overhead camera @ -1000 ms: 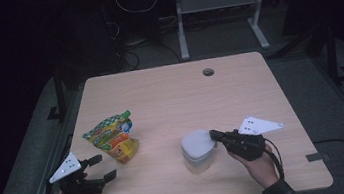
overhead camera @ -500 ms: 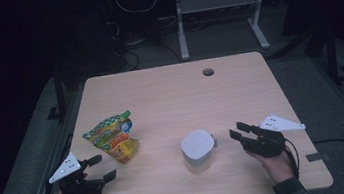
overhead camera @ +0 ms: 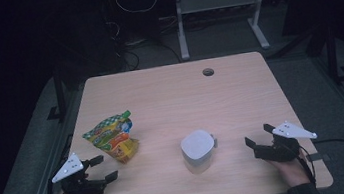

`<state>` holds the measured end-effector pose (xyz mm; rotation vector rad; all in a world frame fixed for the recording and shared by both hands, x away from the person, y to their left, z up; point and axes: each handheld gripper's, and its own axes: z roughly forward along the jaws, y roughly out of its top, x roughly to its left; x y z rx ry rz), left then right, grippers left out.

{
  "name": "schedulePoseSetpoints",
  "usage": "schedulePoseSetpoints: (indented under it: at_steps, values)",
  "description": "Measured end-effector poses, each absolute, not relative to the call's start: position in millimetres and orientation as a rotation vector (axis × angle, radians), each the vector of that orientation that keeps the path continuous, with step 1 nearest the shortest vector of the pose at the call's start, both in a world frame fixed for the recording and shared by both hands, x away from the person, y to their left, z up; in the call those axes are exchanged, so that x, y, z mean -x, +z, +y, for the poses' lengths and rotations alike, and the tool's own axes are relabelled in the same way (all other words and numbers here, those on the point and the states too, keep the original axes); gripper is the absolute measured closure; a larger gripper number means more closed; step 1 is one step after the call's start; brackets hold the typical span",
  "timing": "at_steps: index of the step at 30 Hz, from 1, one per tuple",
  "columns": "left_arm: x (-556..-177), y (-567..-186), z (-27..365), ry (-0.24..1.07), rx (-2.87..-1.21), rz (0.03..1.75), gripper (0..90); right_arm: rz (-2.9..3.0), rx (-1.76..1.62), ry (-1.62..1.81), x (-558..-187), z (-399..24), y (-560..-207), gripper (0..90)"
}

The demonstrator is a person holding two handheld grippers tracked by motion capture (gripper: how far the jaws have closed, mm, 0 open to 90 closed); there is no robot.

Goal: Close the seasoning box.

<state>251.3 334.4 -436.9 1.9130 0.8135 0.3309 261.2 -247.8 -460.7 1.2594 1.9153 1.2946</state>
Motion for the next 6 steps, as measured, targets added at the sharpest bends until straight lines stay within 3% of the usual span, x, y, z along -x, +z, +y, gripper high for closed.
schedulePoseSetpoints:
  at_steps: [6]
  values:
    - [-252.0,-437.6,333.9,0.33,-1.921,0.808,16.1,1.926,-1.249,1.278,-263.8,-244.2,-462.6,13.6]
